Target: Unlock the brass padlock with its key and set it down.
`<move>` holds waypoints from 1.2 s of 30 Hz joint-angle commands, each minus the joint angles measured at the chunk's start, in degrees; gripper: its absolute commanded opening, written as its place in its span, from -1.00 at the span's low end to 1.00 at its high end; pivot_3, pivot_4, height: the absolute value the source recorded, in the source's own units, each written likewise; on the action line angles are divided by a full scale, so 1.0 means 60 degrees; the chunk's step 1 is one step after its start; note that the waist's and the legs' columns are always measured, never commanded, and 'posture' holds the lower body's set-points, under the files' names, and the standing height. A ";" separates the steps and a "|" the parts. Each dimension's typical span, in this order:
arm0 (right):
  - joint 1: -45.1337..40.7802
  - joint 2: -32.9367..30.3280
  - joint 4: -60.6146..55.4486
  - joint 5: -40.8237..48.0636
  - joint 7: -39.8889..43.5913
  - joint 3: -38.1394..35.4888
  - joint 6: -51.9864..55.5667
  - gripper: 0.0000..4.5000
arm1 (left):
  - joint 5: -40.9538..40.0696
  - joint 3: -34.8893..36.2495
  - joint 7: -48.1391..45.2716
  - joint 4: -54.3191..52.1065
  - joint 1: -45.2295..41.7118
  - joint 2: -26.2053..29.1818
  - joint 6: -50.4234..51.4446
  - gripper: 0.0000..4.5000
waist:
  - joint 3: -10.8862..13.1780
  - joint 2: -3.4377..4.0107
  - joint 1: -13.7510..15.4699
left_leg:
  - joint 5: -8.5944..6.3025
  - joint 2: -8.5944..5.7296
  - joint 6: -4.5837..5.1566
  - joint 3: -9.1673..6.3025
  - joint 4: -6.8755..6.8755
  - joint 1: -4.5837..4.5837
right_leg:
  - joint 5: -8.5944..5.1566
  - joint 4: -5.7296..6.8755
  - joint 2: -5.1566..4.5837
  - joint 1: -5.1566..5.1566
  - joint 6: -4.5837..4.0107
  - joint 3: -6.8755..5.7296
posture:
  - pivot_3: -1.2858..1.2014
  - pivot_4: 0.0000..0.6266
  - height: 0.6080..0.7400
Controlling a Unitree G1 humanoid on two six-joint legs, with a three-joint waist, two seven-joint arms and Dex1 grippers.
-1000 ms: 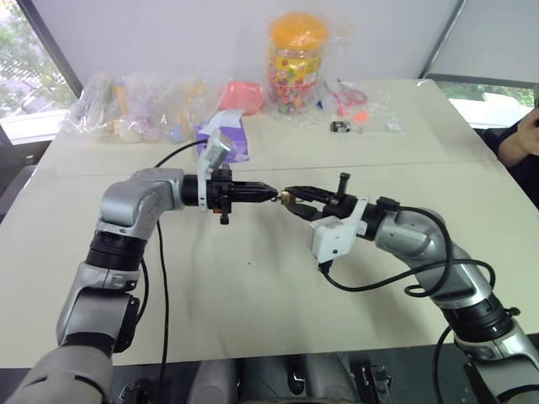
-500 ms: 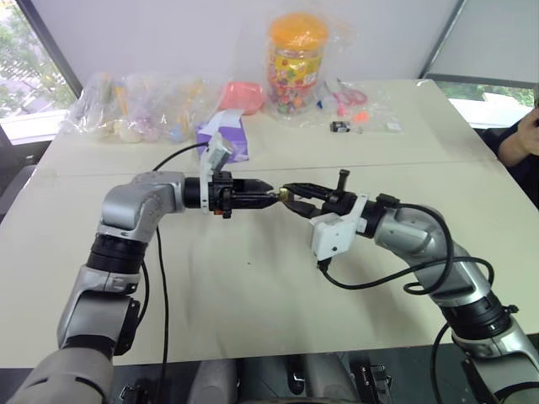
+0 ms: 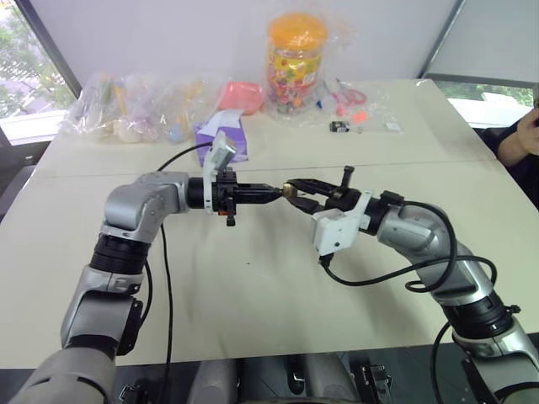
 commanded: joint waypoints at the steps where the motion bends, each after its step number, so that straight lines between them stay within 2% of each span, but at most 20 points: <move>1: 0.0042 -0.0019 -0.0533 0.0343 0.0305 0.0054 -0.0020 -0.69 | 0.0481 -0.0121 -0.0225 -0.0339 -0.0124 0.0294 -0.0889 -0.99 | 0.0000 0.0000 0.0001 | 0.0000 0.0000 0.0000 0.0000 0.0000 0.0000 | 0.0000 0.0000 0.0000 0.0000 0.0000 0.0000 | 0.03 -0.52 0.96; 8: 0.0062 0.0041 -0.0540 0.0683 0.0695 0.0093 0.0127 -0.69 | 0.2182 -0.0947 -0.0712 -0.0138 0.0118 0.0464 -0.4026 -0.99 | 0.0000 0.0000 0.0010 | 0.0000 -0.0001 0.0000 0.0002 0.0000 0.0000 | 0.0000 -0.0001 0.0000 0.0000 -0.0001 0.0000 | 0.03 -0.52 0.96; 11: 0.0042 0.0046 -0.0505 0.0733 0.0789 0.0084 0.0122 -0.69 | 0.2644 -0.1008 -0.0711 0.0093 0.0108 0.0361 -0.5177 -0.99 | 0.0000 0.0000 0.0013 | 0.0000 -0.0001 0.0000 0.0002 0.0000 0.0000 | 0.0000 -0.0001 0.0000 0.0000 -0.0001 0.0000 | 0.03 -0.52 0.96; 18: 0.0023 0.0025 -0.0390 0.0775 0.0908 0.0057 0.0104 -0.69 | 0.4148 -0.1210 -0.0453 0.0963 0.0129 0.0130 -0.9072 -0.99 | 0.0000 0.0001 0.0020 | 0.0000 -0.0001 0.0000 0.0005 0.0000 0.0000 | 0.0000 -0.0002 0.0000 0.0000 -0.0001 -0.0001 | 0.03 -0.52 0.96; 20: 0.0023 0.0024 -0.0377 0.0782 0.0928 0.0050 0.0114 -0.69 | 0.4231 -0.1189 -0.0425 0.1153 0.0088 0.0053 -0.9494 -0.99 | 0.0000 0.0001 0.0017 | 0.0000 -0.0001 0.0000 0.0006 0.0000 0.0000 | 0.0000 -0.0002 0.0001 0.0000 -0.0001 -0.0001 | 0.03 -0.52 0.96; 26: 0.0031 -0.0004 -0.0320 0.0786 0.0935 0.0029 0.0116 -0.69 | 0.2780 -0.0753 -0.0553 0.0854 0.0050 -0.0065 -0.6133 -0.99 | 0.0000 0.0001 0.0008 | 0.0000 -0.0001 0.0001 0.0006 0.0001 0.0000 | 0.0001 0.0000 0.0002 0.0001 0.0001 -0.0002 | 0.03 -0.52 0.96; 31: -0.0025 -0.0035 -0.0248 0.0783 0.0928 0.0005 0.0095 -0.69 | 0.0159 0.0191 -0.0500 0.0864 -0.0562 -0.0025 -0.0811 -0.99 | 0.0001 -0.0001 -0.0020 | 0.0000 0.0005 0.0002 -0.0002 0.0002 0.0000 | 0.0001 0.0002 0.0012 0.0000 0.0001 -0.0004 | 0.03 -0.52 0.96; 32: -0.0032 -0.0038 -0.0222 0.0779 0.0927 0.0002 0.0073 -0.69 | -0.0291 0.0390 -0.0530 0.0964 -0.0688 0.0005 0.0111 -0.75 | 0.0001 -0.0001 -0.0020 | 0.0000 0.0005 0.0002 -0.0003 0.0002 0.0001 | 0.0001 0.0005 0.0012 0.0001 0.0002 -0.0004 | 0.03 -0.52 0.96; 34: -0.0039 -0.0037 -0.0189 0.0770 0.0927 -0.0004 0.0050 -0.69 | -0.0940 0.0636 -0.0698 0.1075 -0.0747 0.0116 0.1440 -0.41 | 0.0000 0.0000 -0.0021 | 0.0000 0.0004 0.0002 -0.0004 0.0003 0.0001 | 0.0000 0.0006 0.0012 0.0001 0.0002 -0.0005 | 0.03 -0.52 0.96; 36: -0.0041 -0.0039 -0.0168 0.0758 0.0926 -0.0008 0.0030 -0.69 | -0.1016 0.0537 -0.0863 0.0992 -0.0529 0.0272 0.1811 -0.03 | -0.0001 0.0001 -0.0030 | 0.0000 0.0003 0.0001 -0.0003 0.0003 0.0005 | 0.0000 0.0005 0.0008 0.0003 0.0003 -0.0004 | 0.03 -0.52 0.96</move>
